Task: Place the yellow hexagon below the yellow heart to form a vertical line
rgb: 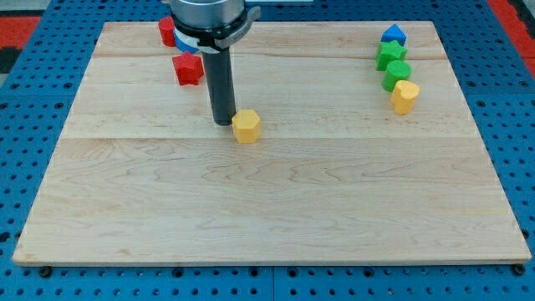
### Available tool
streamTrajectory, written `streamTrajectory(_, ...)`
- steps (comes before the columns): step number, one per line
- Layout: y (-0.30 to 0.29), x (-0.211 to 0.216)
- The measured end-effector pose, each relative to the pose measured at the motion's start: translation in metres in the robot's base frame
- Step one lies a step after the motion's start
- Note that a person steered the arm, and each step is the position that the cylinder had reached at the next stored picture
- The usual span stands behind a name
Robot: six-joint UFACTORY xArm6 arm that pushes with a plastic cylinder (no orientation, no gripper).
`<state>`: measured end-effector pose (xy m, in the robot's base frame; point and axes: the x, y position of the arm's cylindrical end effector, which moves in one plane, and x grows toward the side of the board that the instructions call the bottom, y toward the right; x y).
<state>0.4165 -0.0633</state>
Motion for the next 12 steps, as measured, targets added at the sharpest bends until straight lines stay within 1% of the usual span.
streamTrajectory(1, -0.006, 0.010)
streamTrajectory(2, 0.017, 0.025)
streamTrajectory(3, 0.035, 0.029)
streamTrajectory(4, 0.059, 0.016)
streamTrajectory(5, 0.061, 0.007)
streamTrajectory(6, 0.090, 0.006)
streamTrajectory(7, 0.103, 0.000)
streamTrajectory(8, 0.102, -0.008)
streamTrajectory(10, 0.147, -0.004)
streamTrajectory(11, 0.152, -0.004)
streamTrajectory(12, 0.145, -0.003)
